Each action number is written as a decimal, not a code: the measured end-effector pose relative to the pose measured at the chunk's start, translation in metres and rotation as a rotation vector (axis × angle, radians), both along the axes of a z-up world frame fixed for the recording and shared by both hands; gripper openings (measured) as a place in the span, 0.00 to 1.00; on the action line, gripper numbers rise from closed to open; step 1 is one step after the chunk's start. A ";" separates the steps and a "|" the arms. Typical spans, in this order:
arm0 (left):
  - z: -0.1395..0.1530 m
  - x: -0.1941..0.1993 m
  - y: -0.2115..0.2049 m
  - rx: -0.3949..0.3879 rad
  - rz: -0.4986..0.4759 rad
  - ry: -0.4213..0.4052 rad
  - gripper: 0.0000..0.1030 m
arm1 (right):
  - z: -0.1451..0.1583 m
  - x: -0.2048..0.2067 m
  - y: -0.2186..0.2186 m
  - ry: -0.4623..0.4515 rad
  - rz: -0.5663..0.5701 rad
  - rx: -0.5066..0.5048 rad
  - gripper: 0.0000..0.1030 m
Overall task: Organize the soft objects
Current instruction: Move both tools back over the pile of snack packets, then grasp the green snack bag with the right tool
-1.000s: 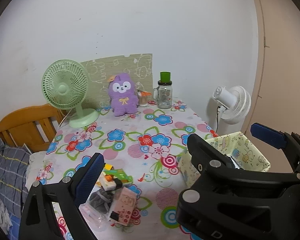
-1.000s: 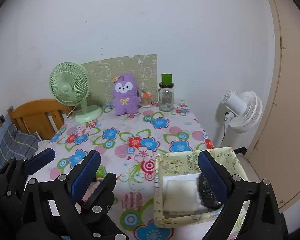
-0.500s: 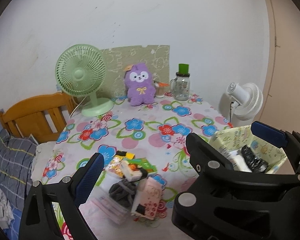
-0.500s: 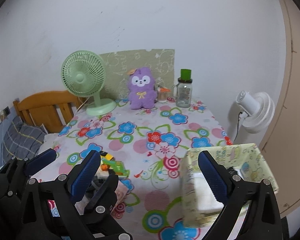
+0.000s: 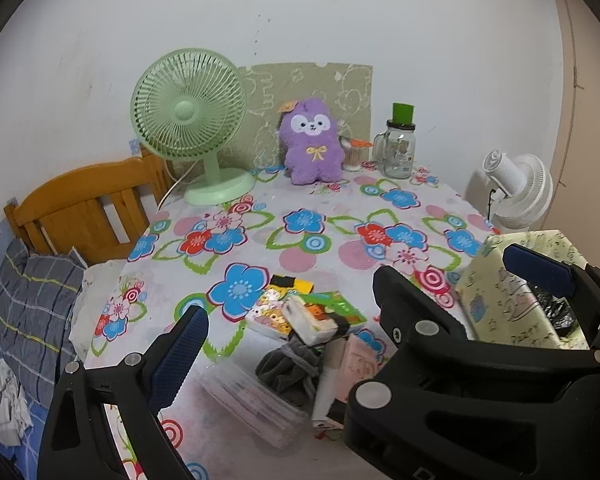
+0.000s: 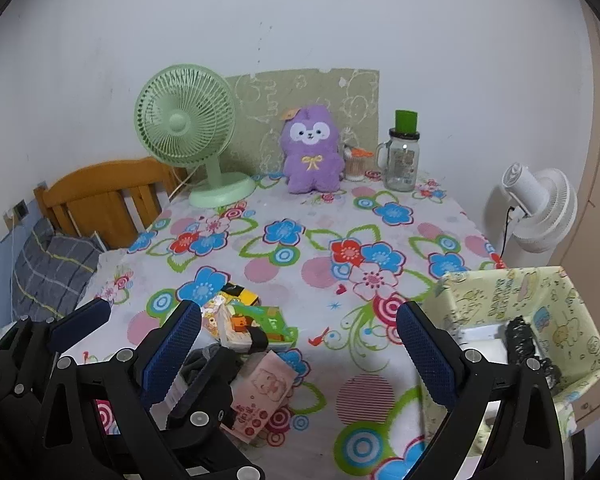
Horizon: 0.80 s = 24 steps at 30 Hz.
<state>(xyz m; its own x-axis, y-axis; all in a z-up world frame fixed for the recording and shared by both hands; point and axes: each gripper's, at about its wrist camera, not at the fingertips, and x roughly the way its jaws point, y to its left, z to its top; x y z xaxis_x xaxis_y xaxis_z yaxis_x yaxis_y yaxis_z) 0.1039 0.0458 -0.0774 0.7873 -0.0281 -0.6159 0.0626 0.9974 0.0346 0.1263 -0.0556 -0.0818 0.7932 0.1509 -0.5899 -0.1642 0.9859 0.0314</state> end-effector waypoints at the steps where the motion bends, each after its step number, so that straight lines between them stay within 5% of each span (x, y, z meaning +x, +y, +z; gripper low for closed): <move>1: -0.003 0.003 0.002 -0.001 0.002 0.007 0.95 | -0.003 0.002 0.003 0.006 0.002 -0.001 0.97; 24: -0.063 0.050 0.043 -0.014 0.054 0.142 0.93 | -0.074 0.058 0.039 0.187 0.035 0.035 0.97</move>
